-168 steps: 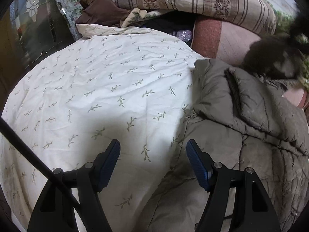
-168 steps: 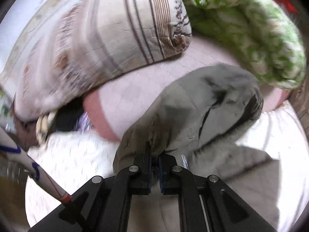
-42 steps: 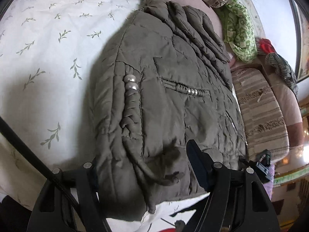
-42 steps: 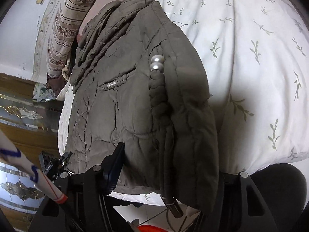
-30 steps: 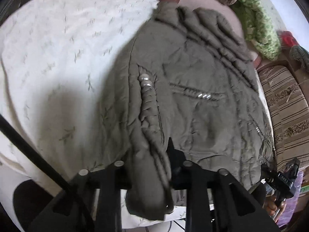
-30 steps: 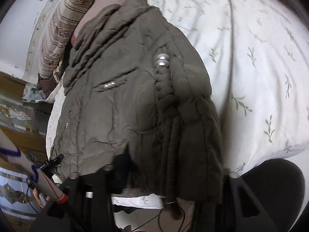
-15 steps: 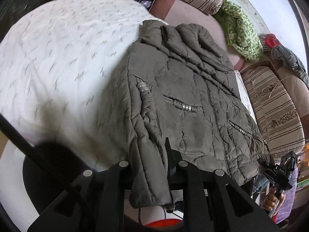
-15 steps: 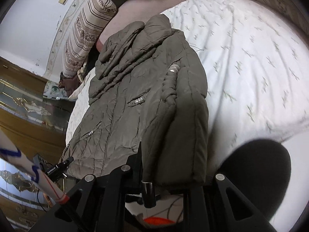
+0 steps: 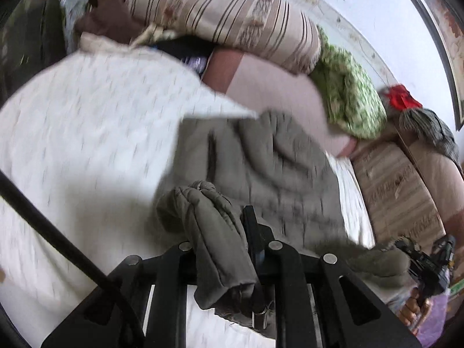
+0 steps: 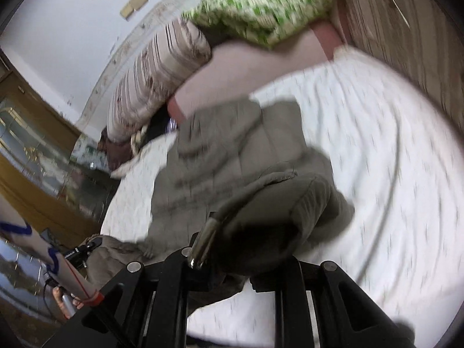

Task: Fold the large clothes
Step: 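Carry the held hem over the body with both grippers, folding lengthwise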

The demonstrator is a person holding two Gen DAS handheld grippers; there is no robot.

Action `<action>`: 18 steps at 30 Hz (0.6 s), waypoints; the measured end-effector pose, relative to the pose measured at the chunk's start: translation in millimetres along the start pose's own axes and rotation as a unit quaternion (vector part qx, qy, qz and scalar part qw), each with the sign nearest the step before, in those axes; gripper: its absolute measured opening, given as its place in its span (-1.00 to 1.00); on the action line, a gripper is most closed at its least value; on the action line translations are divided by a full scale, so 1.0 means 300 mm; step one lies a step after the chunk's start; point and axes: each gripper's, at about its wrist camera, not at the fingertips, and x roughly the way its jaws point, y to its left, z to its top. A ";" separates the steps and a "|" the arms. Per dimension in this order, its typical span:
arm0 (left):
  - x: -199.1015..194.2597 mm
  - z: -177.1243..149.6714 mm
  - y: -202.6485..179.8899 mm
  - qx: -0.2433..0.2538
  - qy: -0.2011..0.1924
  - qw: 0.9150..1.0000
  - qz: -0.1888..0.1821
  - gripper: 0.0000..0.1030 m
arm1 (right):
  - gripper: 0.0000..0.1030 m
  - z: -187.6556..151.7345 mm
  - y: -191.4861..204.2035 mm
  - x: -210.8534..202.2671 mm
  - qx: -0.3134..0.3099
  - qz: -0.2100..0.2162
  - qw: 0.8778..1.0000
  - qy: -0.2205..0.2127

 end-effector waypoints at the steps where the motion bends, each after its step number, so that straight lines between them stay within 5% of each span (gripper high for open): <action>1: 0.023 0.055 -0.019 0.001 -0.004 1.000 0.006 -0.66 | -0.64 0.042 0.011 0.017 0.001 0.000 1.000 -0.008; 9: 0.427 0.454 -0.096 -0.002 0.006 0.999 0.054 -0.64 | -0.61 0.434 0.031 0.287 0.017 -0.034 0.998 -0.043; 14: 0.727 0.533 -0.068 0.006 0.042 0.994 0.101 -0.59 | -0.54 0.566 -0.079 0.584 0.037 -0.099 0.994 -0.020; 18: 0.902 0.529 -0.007 -0.013 0.065 0.992 0.110 -0.58 | -0.47 0.598 -0.178 0.763 0.068 -0.100 0.993 0.001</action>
